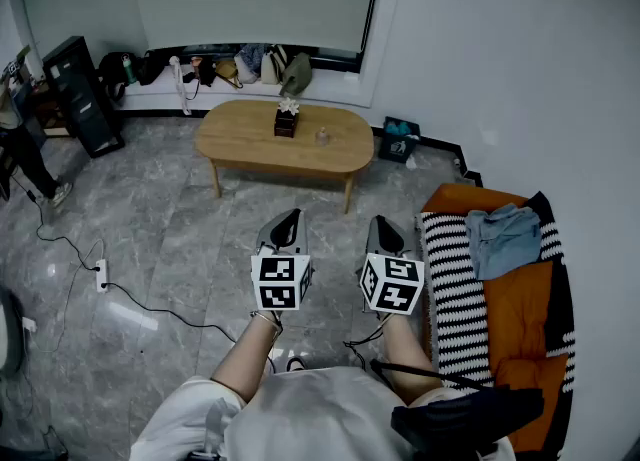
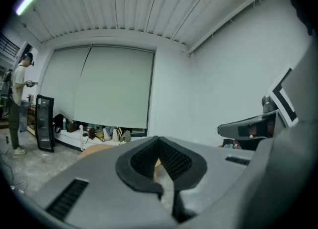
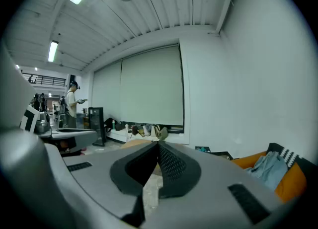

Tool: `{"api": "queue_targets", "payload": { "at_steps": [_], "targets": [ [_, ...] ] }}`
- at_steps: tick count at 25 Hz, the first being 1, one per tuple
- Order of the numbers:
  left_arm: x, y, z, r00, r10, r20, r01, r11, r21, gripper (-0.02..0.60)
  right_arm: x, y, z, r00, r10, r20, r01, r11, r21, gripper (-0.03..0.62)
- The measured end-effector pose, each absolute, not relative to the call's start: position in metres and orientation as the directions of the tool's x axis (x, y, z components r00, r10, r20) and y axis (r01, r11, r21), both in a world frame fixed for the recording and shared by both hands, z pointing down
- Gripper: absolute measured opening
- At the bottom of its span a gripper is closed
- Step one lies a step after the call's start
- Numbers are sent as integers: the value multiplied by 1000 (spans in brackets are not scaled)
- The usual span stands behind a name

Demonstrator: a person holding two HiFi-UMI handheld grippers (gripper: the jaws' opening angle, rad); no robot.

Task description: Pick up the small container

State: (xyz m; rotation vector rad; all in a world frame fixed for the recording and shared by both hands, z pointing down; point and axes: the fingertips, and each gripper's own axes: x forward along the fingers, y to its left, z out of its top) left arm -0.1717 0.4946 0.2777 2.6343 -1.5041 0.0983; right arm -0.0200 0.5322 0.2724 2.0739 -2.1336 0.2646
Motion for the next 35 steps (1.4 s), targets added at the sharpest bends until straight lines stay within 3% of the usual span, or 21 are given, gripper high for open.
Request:
{"api": "queue_targets", "payload": {
  "at_steps": [35],
  "targets": [
    [-183, 435, 295, 544, -826, 146, -838, -542, 58, 8, -25, 470, 295, -1, -959, 283, -1000, -8, -30, 23]
  ]
}}
